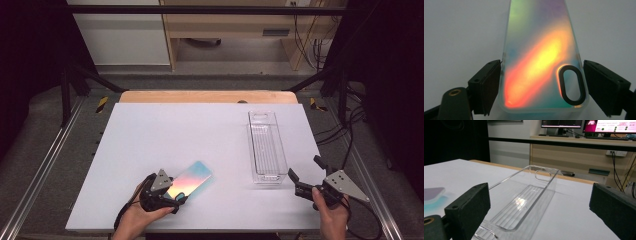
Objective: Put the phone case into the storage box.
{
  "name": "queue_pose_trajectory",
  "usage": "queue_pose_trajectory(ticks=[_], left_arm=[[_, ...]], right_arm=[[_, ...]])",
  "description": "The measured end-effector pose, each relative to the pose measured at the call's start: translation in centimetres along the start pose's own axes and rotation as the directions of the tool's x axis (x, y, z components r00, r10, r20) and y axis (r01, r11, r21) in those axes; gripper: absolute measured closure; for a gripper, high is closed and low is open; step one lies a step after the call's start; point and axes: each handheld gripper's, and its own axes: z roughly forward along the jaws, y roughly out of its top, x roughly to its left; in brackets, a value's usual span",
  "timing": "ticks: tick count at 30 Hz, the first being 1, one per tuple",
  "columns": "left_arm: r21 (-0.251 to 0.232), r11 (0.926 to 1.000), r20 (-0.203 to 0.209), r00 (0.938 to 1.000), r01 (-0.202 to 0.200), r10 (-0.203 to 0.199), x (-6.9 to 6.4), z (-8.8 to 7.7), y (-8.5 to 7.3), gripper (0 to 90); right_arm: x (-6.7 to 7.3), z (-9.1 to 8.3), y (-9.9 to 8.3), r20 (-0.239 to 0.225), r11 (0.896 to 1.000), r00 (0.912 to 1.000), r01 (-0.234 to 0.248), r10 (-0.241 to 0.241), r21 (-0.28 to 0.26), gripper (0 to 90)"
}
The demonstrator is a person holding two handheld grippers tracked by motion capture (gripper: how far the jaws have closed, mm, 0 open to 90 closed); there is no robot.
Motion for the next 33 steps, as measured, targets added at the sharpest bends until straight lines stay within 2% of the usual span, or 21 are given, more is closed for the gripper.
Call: queue_pose_trajectory(ticks=[4,7,9,13,15,17,18,19,20,22,23,25,26,27,28,33], left_arm=[[-0.03,0.9989,-0.01,0.9993,0.035,-0.036,1.1,-0.7,0.1,17.0],[-0.04,0.9987,-0.024,0.9991,0.033,-0.034,1.5,-1.1,0.5,17.0],[-0.039,0.999,-0.023,0.9995,0.02,-0.021,1.9,-1.2,0.9,17.0],[-0.027,0.9996,-0.016,0.9998,0.007,-0.008,2.5,-0.8,2.0,16.9],[-0.02,0.9998,-0.013,0.9999,-0.007,0.007,2.7,-0.5,2.9,16.9],[-0.017,0.9997,-0.005,0.9998,-0.019,0.019,3.0,-0.3,3.9,16.9],[-0.017,0.9995,-0.003,0.9996,-0.027,0.027,3.2,-0.2,4.5,16.9],[-0.02,0.9993,-0.005,0.9995,-0.032,0.032,3.4,-0.2,5.0,16.9],[-0.024,0.9991,-0.01,0.9993,-0.035,0.035,3.7,-0.1,5.5,16.9],[-0.043,0.9986,-0.017,0.9994,-0.03,0.029,4.2,-0.2,6.4,16.9],[-0.053,0.9983,-0.011,0.9996,-0.026,0.025,4.3,-0.3,6.6,17.0],[-0.051,0.9983,-0.015,0.9995,-0.027,0.026,4.4,-0.4,6.8,17.0],[-0.046,0.9985,-0.017,0.9994,-0.029,0.029,4.4,-0.5,6.8,17.0],[-0.051,0.9985,-0.018,0.9996,-0.022,0.021,4.4,-0.6,6.7,17.0],[-0.056,0.9983,-0.016,0.9998,-0.015,0.014,4.4,-0.7,6.6,16.9],[-0.053,0.9986,-0.001,1.0,-0.006,0.006,4.5,-1.0,6.0,16.9]], right_arm=[[0.3,-0.1,0.1,0.0,1.0,0.9998,0.019,-0.019,-0.003,3.7],[0.9,-0.3,0.6,0.003,0.998,0.9984,0.057,-0.057,-0.005,3.3],[1.4,-0.3,0.9,-0.004,0.998,0.9983,0.058,-0.058,-0.018,2.5],[2.8,0.2,1.5,-0.009,0.996,0.9958,0.091,-0.091,-0.008,2.1],[3.6,0.5,1.9,-0.017,0.994,0.9935,0.113,-0.113,0.0,2.0],[4.7,1.2,2.5,-0.021,0.987,0.9868,0.161,-0.161,0.024,2.6],[5.7,1.9,3.0,-0.038,0.981,0.9811,0.191,-0.19,0.041,3.1],[5.7,1.9,3.0,-0.038,0.981,0.9811,0.191,-0.19,0.041,3.1],[6.3,2.3,3.3,-0.045,0.977,0.9777,0.207,-0.205,0.049,3.5],[7.6,3.2,3.9,-0.065,0.965,0.9652,0.257,-0.253,0.059,4.0],[8.5,3.7,4.1,-0.082,0.955,0.9561,0.287,-0.281,0.069,4.2],[9.7,4.6,4.4,-0.115,0.943,0.9417,0.325,-0.316,0.073,4.2],[10.6,5.2,4.5,-0.141,0.933,0.9304,0.351,-0.338,0.076,4.6],[11.1,5.6,4.6,-0.158,0.929,0.9246,0.362,-0.347,0.08,5.1],[12.0,6.3,4.7,-0.18,0.92,0.9127,0.385,-0.367,0.079,5.5],[14.6,8.4,4.9,-0.223,0.892,0.8815,0.443,-0.416,0.086,5.6]])
